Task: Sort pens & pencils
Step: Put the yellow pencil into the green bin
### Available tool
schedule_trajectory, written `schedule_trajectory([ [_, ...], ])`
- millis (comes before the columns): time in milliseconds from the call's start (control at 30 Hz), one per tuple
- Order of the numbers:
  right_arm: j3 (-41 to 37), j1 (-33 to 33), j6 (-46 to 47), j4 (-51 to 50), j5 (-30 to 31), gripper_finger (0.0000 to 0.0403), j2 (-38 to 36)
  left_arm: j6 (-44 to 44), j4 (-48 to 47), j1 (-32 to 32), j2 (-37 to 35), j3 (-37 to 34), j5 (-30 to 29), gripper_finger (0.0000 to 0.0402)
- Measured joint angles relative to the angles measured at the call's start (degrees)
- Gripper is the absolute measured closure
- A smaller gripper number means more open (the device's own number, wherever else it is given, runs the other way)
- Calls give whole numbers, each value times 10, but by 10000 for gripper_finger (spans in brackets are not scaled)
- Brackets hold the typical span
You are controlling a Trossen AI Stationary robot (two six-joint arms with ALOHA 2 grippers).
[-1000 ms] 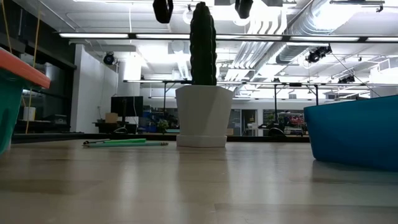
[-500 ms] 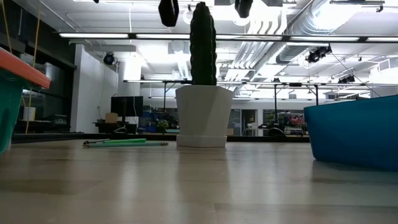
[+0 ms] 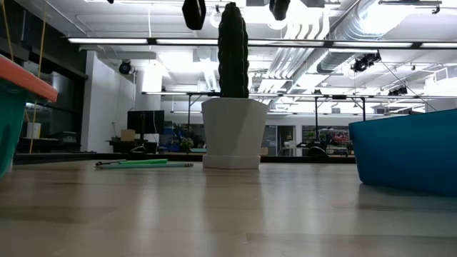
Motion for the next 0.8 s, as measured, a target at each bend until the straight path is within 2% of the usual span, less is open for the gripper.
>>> schedule_trajectory([
  [200,0,0,0,0,0,396,0,1,0,0,0,0,0,346],
  [467,0,0,-1,2,-1,396,0,1,-1,0,0,0,0,393],
  [667,0,0,-1,2,0,396,0,1,-1,0,0,0,0,377],
  [800,0,0,-1,2,-1,396,0,1,-1,0,0,0,0,385],
])
